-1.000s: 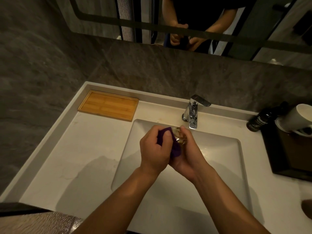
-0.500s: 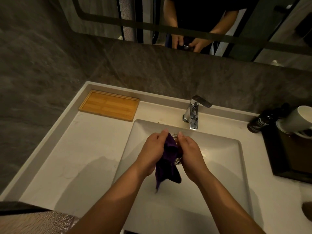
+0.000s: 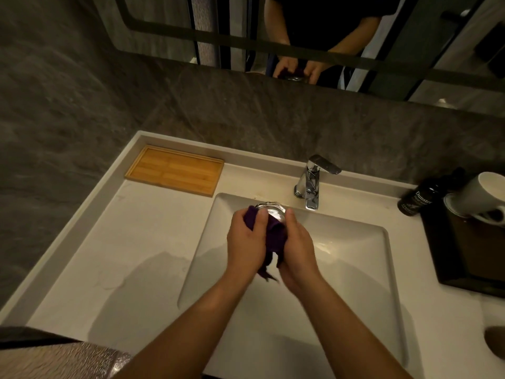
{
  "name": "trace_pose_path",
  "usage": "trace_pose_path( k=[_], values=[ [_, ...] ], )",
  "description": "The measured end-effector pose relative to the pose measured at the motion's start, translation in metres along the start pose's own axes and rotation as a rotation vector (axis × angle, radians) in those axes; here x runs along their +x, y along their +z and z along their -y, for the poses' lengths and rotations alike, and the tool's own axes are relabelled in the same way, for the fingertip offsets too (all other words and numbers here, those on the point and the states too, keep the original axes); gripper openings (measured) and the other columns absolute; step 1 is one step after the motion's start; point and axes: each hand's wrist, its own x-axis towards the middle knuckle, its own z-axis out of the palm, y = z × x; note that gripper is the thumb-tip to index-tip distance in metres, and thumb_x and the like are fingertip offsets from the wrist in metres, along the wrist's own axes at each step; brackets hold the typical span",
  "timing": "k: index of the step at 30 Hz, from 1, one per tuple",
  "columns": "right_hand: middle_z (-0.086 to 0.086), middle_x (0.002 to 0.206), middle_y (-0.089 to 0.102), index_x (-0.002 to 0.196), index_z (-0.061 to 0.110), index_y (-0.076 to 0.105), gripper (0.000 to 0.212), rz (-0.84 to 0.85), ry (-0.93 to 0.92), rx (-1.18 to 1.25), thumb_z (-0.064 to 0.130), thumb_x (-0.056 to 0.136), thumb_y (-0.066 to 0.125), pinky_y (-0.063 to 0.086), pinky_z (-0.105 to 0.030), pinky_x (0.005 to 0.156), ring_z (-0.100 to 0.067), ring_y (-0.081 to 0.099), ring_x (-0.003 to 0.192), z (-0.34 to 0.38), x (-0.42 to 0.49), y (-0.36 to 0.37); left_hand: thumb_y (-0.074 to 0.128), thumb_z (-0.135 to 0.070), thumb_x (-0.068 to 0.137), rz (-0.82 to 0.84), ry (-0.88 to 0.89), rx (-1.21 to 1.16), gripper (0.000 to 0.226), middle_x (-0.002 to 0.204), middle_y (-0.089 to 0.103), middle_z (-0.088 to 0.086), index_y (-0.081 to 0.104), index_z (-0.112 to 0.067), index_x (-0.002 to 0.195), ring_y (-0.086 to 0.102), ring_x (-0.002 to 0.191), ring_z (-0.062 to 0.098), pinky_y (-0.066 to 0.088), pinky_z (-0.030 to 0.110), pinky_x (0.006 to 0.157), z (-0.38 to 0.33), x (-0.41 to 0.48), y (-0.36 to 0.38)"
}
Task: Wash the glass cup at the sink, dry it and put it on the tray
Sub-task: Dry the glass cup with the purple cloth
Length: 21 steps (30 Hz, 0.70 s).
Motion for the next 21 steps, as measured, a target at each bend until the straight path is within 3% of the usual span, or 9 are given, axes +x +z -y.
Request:
trace_pose_path(
  k=[3,5,9,11,14,16,17,19,21],
  values=[
    [-0.028,0.12,0.076,0.117,0.011,0.079,0.044,0.144,0.01,-0.05,0.045,0.106,0.051,0.054,-0.051,0.099,-0.034,0.072,0.106,0.022,0.015,-0.019,0.064,-0.046,0.094,0.334,0.105,0.133,0.034,0.106,0.07,-0.007,0.062,-0.023,0.118,0.068,0.098,0.01,0.058,0.03,0.084,-0.011,0.03,-0.025],
    [-0.026,0.113,0.079,0.118,0.008,0.077,0.042,0.153,0.008,0.01,0.04,0.107,0.052,0.057,-0.051,0.097,-0.033,0.074,0.104,0.029,0.015,-0.016,0.064,-0.047,0.093,0.385,0.117,0.125,0.035,0.108,0.07,-0.007,0.061,-0.025,0.12,0.067,0.099,0.008,0.059,0.032,0.085,-0.015,0.033,-0.025],
    [-0.023,0.116,0.079,0.123,0.001,0.071,0.049,0.086,0.041,0.277,0.043,0.106,0.052,0.062,-0.045,0.092,-0.034,0.076,0.109,0.009,0.003,0.014,0.059,-0.048,0.096,-0.136,-0.013,-0.077,0.036,0.108,0.069,-0.005,0.062,-0.021,0.12,0.066,0.099,0.009,0.053,0.014,0.079,-0.01,0.005,0.007],
    [-0.021,0.118,0.08,0.127,0.004,0.071,0.053,0.08,0.072,0.266,0.048,0.106,0.049,0.064,-0.04,0.086,-0.032,0.077,0.11,0.0,-0.001,0.017,0.056,-0.048,0.098,-0.216,-0.032,-0.088,0.037,0.109,0.068,-0.006,0.06,-0.02,0.121,0.065,0.099,0.007,0.05,0.008,0.074,-0.006,-0.002,0.009],
    [-0.016,0.11,0.082,0.125,0.005,0.073,0.048,0.126,0.044,0.099,0.042,0.108,0.047,0.062,-0.036,0.081,-0.027,0.078,0.099,0.012,0.011,-0.006,0.061,-0.042,0.097,0.073,0.091,0.071,0.032,0.108,0.068,-0.006,0.06,-0.021,0.121,0.065,0.099,0.009,0.054,0.02,0.082,0.0,0.016,-0.012],
    [-0.021,0.109,0.08,0.122,0.007,0.074,0.043,0.174,0.029,-0.08,0.04,0.108,0.049,0.062,-0.042,0.084,-0.03,0.075,0.1,0.025,0.017,-0.017,0.062,-0.041,0.097,0.362,0.146,0.143,0.03,0.108,0.067,-0.007,0.059,-0.024,0.121,0.066,0.099,0.008,0.057,0.025,0.083,-0.003,0.03,-0.024],
    [-0.025,0.114,0.078,0.123,0.007,0.074,0.043,0.19,0.027,-0.122,0.039,0.108,0.05,0.061,-0.047,0.09,-0.034,0.074,0.105,0.027,0.019,-0.019,0.062,-0.042,0.096,0.411,0.152,0.149,0.03,0.109,0.068,-0.006,0.059,-0.025,0.121,0.066,0.099,0.008,0.058,0.027,0.083,-0.005,0.032,-0.025],
    [-0.029,0.124,0.075,0.126,0.002,0.071,0.045,0.17,0.03,-0.032,0.038,0.108,0.051,0.058,-0.053,0.1,-0.039,0.072,0.113,0.023,0.018,-0.011,0.063,-0.042,0.096,0.255,0.159,0.122,0.029,0.108,0.069,-0.006,0.061,-0.024,0.119,0.065,0.099,0.008,0.056,0.026,0.084,-0.004,0.028,-0.015],
    [-0.029,0.125,0.075,0.129,-0.002,0.068,0.051,0.122,0.054,0.142,0.04,0.107,0.05,0.059,-0.049,0.098,-0.036,0.074,0.113,0.009,0.011,0.003,0.061,-0.047,0.095,-0.065,0.075,0.014,0.029,0.105,0.068,-0.009,0.061,-0.026,0.116,0.064,0.098,0.005,0.054,0.015,0.081,-0.003,0.012,0.003]
  ],
)
